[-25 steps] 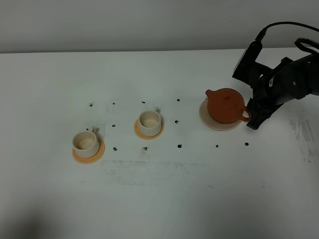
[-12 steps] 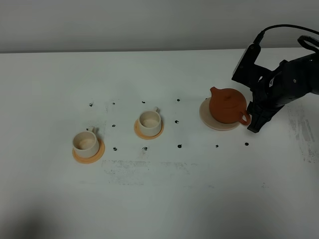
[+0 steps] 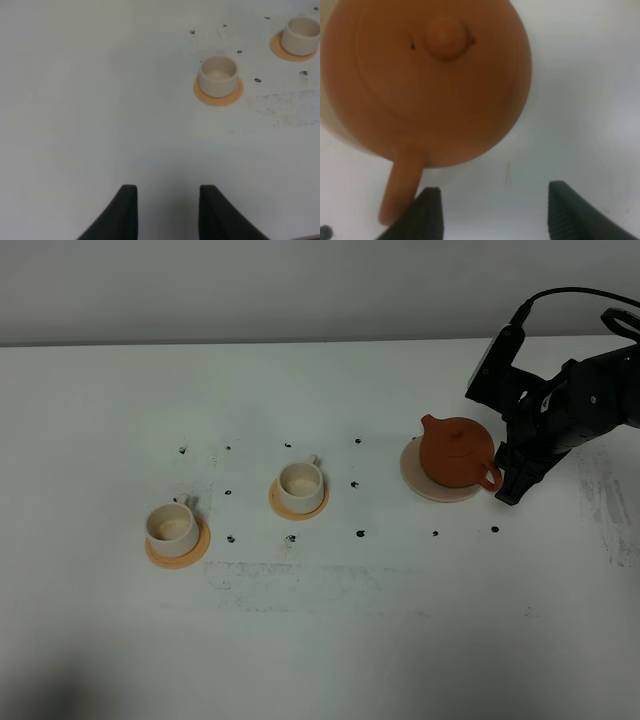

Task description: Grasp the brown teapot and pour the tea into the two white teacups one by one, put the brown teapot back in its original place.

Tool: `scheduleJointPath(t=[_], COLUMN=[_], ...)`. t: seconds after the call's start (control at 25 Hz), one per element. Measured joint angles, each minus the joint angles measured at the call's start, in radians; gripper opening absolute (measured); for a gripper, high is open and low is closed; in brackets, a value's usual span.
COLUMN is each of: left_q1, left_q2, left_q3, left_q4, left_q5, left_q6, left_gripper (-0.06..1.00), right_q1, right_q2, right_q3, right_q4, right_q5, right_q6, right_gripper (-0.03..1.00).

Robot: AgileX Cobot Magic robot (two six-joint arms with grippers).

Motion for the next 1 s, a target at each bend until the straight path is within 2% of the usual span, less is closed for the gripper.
scheduleJointPath(t=[0.2,0.44,0.56,0.84,1.0], left_q1=[0.000,0.000,0.000,0.000,0.000], left_q2=[0.000,0.000,0.000,0.000,0.000], left_q3=[0.000,0.000,0.000,0.000,0.000], left_q4=[0.000,0.000,0.000,0.000,0.000], left_q5=[0.000,0.000,0.000,0.000,0.000], left_q6=[0.000,0.000,0.000,0.000,0.000], left_gripper=[0.31,0.31,0.31,0.31,0.31], right_q1=[0.000,-0.002,-0.003,-0.003,-0.003], right_q2=[-0.004,-0.008,-0.040,-0.228,-0.332], right_q3=[0.000,0.000,0.000,0.053,0.118], right_q4=[-0.051,-0.172,-0.202,-0.198,-0.128], right_q5=[-0.001,0.000,0.003,-0.013,-0.054], right_q6=[0.025,0.129,0.195,0.383,0.517], right_gripper=[0.46,0.46,0.46,0.46,0.46])
